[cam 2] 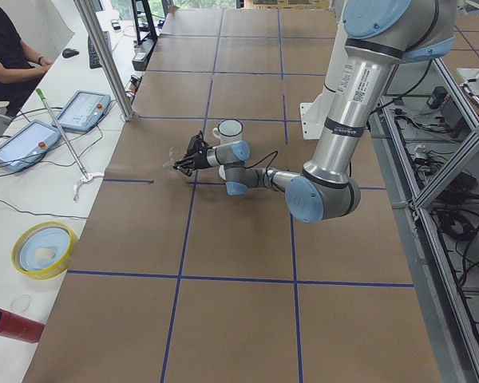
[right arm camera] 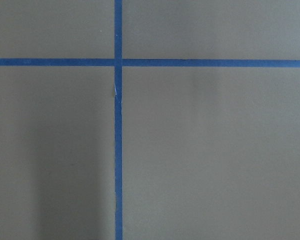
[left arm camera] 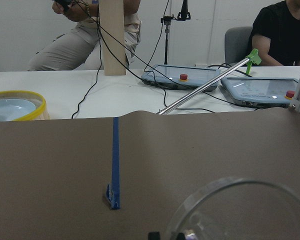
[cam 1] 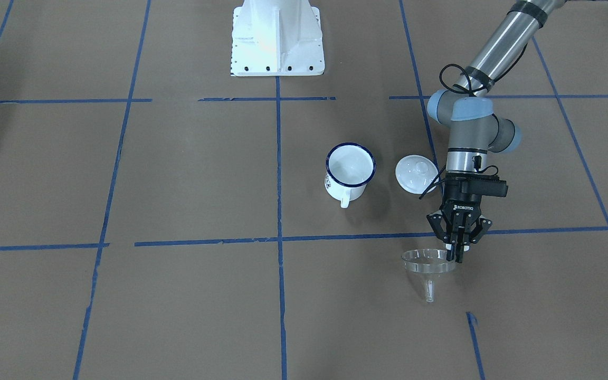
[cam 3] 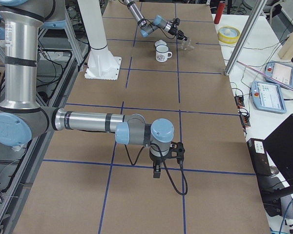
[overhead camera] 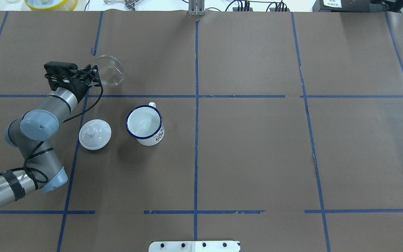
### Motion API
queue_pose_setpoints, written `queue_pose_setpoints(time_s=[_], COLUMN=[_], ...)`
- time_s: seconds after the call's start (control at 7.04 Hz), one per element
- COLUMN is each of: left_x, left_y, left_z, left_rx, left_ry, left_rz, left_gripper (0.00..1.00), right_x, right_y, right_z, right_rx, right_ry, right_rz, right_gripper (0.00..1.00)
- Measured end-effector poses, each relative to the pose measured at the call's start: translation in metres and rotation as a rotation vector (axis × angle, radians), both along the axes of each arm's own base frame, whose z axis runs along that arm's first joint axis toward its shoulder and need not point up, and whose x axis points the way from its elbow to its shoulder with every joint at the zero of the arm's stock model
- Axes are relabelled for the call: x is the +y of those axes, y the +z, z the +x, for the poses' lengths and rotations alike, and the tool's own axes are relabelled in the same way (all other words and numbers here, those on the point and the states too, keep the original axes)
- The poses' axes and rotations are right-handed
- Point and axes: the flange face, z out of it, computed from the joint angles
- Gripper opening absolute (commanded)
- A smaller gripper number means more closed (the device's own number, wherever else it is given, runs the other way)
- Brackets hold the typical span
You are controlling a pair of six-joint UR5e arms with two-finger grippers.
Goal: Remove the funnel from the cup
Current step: 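Set the funnel on the table farther from the robot and open the left gripper, then move the left gripper over the round white lid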
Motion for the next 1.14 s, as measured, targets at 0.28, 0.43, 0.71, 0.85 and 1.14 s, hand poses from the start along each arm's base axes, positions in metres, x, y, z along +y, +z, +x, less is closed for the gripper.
queue_pose_setpoints(time_s=[0.28, 0.43, 0.71, 0.85, 1.14], left_x=[0.003, 0.007, 0.033, 0.051, 0.071], left_y=[-0.019, -0.026, -0.035, -0.049, -0.073], left_z=[-0.006, -0.02, -0.074, -0.095, -0.104], left_rx=[0.041, 0.063, 0.076, 0.057, 0.002], left_ry=[0.028, 0.079, 0.213, 0.277, 0.402], left_rz=[0.02, 0.022, -0.015, -0.065, -0.211], left_gripper=[1.0, 1.0, 1.0, 1.0, 1.0], right_x=[0.0, 0.0, 0.0, 0.0, 0.0], right_y=[0.0, 0.0, 0.0, 0.0, 0.0], right_z=[0.0, 0.0, 0.0, 0.0, 0.0], right_rx=[0.0, 0.0, 0.0, 0.0, 0.0], right_ry=[0.0, 0.0, 0.0, 0.0, 0.0], right_rz=[-0.001, 0.0, 0.0, 0.0, -0.001], right_gripper=[1.0, 1.0, 1.0, 1.0, 1.0])
